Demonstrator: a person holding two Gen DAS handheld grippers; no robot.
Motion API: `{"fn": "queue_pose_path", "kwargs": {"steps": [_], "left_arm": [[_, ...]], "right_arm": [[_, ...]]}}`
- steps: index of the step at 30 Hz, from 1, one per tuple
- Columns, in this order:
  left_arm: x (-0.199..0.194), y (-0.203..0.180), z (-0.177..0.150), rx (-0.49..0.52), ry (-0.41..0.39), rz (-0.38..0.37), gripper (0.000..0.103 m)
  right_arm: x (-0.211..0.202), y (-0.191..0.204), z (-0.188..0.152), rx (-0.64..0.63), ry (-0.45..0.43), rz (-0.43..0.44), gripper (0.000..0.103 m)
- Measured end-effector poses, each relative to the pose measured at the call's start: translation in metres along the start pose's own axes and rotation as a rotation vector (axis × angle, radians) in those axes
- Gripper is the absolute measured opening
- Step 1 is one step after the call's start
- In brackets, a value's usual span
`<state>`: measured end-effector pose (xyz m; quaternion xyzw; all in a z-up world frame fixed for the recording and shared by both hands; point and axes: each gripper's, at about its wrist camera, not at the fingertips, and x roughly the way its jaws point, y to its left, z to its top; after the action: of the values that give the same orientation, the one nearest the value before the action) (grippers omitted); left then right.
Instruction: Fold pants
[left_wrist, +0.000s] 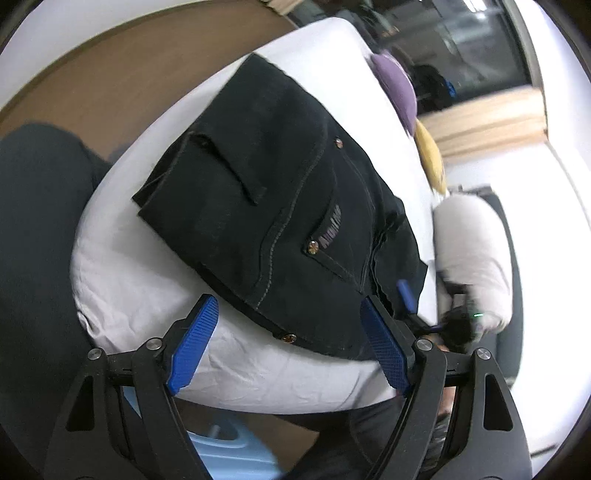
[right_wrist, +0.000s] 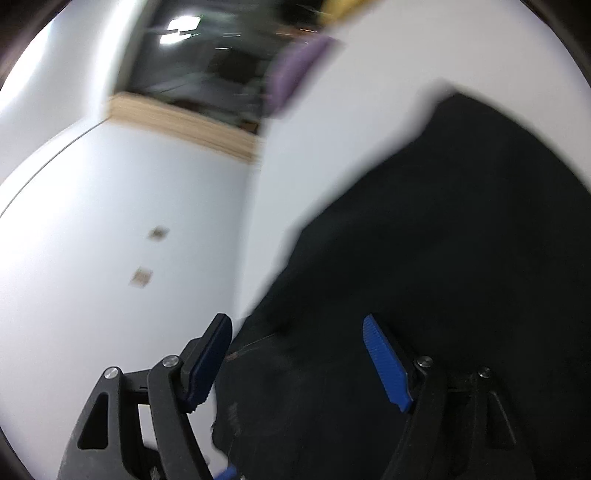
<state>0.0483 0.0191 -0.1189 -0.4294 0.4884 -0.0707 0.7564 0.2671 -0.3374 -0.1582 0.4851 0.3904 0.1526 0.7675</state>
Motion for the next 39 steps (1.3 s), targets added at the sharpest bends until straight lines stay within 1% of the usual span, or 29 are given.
{"fn": "queue_pose_path", "kwargs": {"steps": [1,2,6,8,10,12,14,18,19,20,22,24,26,27,30,32,35,36,37,38,39], "left_arm": [[0.003,-0.001,0.001,-0.016,-0.004,-0.008,0.079],[0.001,0.001,0.001,-0.029,-0.012,-0.012,0.079],[0.0,0.011,0.002,-0.086,-0.016,-0.019,0.079],[0.002,0.017,0.001,-0.126,-0.004,-0.031,0.079],[0.005,0.021,0.0,-0.15,-0.002,-0.033,0.079],[0.006,0.024,0.001,-0.159,-0.003,-0.036,0.079],[0.007,0.03,0.003,-0.181,-0.009,-0.045,0.079],[0.009,0.039,0.005,-0.23,-0.026,-0.085,0.087],[0.008,0.038,0.005,-0.227,-0.031,-0.091,0.087],[0.008,0.038,0.006,-0.219,-0.039,-0.104,0.087],[0.003,0.039,0.007,-0.22,-0.069,-0.165,0.086],[0.005,0.034,0.009,-0.213,-0.08,-0.18,0.085],[0.007,0.038,0.009,-0.217,-0.097,-0.206,0.085],[0.008,0.042,0.009,-0.225,-0.104,-0.22,0.084],[0.016,0.048,0.011,-0.261,-0.134,-0.29,0.081],[0.018,0.045,0.012,-0.241,-0.15,-0.298,0.075],[0.02,0.043,0.013,-0.229,-0.155,-0.303,0.075],[0.021,0.042,0.015,-0.231,-0.156,-0.309,0.072],[0.019,0.044,0.016,-0.23,-0.154,-0.313,0.063],[0.02,0.044,0.018,-0.228,-0.15,-0.319,0.053],[0.024,0.044,0.018,-0.226,-0.147,-0.319,0.047]], "right_arm": [[-0.001,0.001,-0.004,-0.019,-0.021,0.002,0.061],[-0.001,0.004,-0.008,-0.042,-0.019,0.006,0.061],[0.003,0.021,-0.048,-0.105,0.088,0.097,0.062],[-0.002,0.03,-0.063,-0.151,0.075,0.13,0.062],[-0.001,0.032,-0.065,-0.147,0.07,0.156,0.065],[0.002,0.028,-0.061,-0.124,0.067,0.168,0.065],[-0.003,0.019,-0.064,-0.106,0.058,0.184,0.065],[-0.001,0.014,-0.067,-0.118,0.046,0.225,0.063],[-0.001,0.013,-0.066,-0.119,0.045,0.232,0.063],[-0.001,0.011,-0.066,-0.114,0.041,0.242,0.063],[-0.004,0.006,-0.066,-0.104,0.038,0.253,0.059],[-0.008,0.003,-0.069,-0.099,0.039,0.251,0.055],[-0.007,0.003,-0.07,-0.102,0.038,0.251,0.055],[-0.013,0.003,-0.075,-0.106,0.039,0.251,0.055],[-0.013,0.003,-0.077,-0.118,0.039,0.245,0.054],[-0.013,0.003,-0.077,-0.12,0.039,0.243,0.054],[-0.017,0.002,-0.075,-0.13,0.041,0.239,0.052],[-0.019,0.001,-0.075,-0.136,0.042,0.234,0.051],[-0.019,0.001,-0.076,-0.138,0.042,0.232,0.05],[-0.02,0.001,-0.075,-0.14,0.042,0.23,0.05],[-0.021,0.001,-0.076,-0.142,0.043,0.227,0.049]]}}
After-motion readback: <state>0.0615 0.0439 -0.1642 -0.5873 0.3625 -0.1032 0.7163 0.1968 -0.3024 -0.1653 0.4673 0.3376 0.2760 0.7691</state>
